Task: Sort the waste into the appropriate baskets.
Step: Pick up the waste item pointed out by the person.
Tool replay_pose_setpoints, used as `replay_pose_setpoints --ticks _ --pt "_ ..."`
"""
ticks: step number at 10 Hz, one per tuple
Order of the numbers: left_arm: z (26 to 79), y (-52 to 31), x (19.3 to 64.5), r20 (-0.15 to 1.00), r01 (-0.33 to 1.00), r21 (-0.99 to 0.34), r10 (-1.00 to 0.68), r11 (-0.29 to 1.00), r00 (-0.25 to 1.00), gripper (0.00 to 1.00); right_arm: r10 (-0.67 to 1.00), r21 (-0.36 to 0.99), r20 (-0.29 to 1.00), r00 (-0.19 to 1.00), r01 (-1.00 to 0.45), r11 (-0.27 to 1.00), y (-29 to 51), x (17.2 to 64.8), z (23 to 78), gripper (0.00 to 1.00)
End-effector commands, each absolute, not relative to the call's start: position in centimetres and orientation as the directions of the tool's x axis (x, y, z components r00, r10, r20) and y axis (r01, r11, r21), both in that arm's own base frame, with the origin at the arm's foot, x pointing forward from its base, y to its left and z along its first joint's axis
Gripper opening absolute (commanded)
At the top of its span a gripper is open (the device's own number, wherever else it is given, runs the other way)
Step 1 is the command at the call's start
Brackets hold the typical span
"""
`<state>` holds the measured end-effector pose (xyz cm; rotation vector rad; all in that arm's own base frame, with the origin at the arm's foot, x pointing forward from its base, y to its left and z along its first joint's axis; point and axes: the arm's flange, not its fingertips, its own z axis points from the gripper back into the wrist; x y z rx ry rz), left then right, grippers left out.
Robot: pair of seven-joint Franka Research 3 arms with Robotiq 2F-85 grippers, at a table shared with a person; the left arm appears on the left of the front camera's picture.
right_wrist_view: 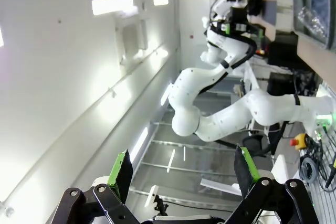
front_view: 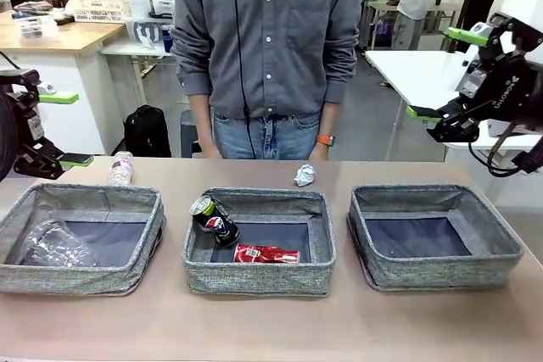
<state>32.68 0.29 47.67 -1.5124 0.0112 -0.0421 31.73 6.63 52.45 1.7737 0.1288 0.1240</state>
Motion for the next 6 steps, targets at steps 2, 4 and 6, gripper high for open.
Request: replay_pose_setpoints --ticks 2,4,6 --pt "47.86 0.26 32.53 0.026 0.027 -0.999 -0.040 0.045 0.999 1.00 0.152 0.974 0.022 0.988 0.013 -0.228 6.75 31.62 52.82 1.00" --pt "47.86 0.26 32.53 0.026 0.027 -0.999 -0.040 0.045 0.999 1.00 0.152 0.974 0.022 0.988 0.013 -0.228 6.75 31.62 52.82 1.00" --pt "47.86 0.26 32.53 0.026 0.027 -0.999 -0.040 0.045 0.999 1.00 0.152 0.974 0.022 0.988 0.013 -0.228 6.75 31.62 52.82 1.00"
